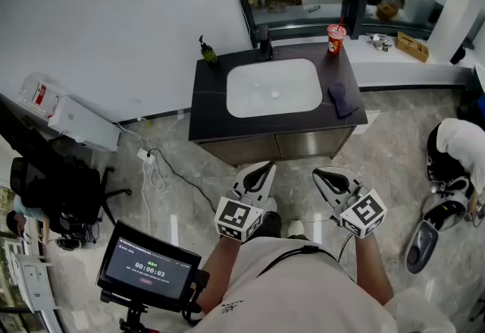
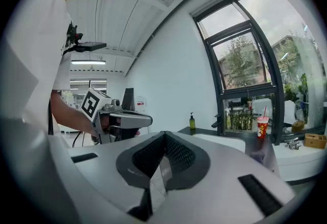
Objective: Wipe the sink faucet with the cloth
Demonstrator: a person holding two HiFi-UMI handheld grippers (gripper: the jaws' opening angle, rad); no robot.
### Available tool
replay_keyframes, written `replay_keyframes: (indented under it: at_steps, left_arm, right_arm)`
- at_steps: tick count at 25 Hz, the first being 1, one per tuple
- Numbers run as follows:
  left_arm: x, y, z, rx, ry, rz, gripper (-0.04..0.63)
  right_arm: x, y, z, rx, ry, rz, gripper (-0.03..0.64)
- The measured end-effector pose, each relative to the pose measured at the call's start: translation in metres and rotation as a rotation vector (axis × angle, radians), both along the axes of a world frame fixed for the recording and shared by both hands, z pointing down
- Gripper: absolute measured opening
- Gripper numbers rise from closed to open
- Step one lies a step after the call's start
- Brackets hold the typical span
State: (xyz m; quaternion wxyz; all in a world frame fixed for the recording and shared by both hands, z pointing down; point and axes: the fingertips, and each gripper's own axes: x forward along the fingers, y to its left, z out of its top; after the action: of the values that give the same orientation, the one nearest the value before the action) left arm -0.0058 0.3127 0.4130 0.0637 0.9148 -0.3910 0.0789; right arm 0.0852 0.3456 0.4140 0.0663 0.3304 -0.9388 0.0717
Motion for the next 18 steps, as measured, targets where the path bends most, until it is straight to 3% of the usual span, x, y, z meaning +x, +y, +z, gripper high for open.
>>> replay_keyframes:
  at_steps: [5,10,18]
  left_arm:
    - [-0.010,0.000,0.013,-0.009,0.001,0.004,-0.005]
    - [-0.031,-0.077,0.017,-0.013,0.030,0.036,-0.005]
    - [-0.064,-0.161,-0.003,0.038,0.051,0.075,-0.005]
  right_arm:
    - [-0.013,0.000,0.005,0.005,0.007,-0.002,0.003]
    - [-0.037,-0.071,0.008,-0.008,0.040,0.019,0.003]
    - [-0.075,-0.151,-0.021,0.057,0.061,0.054,0.003]
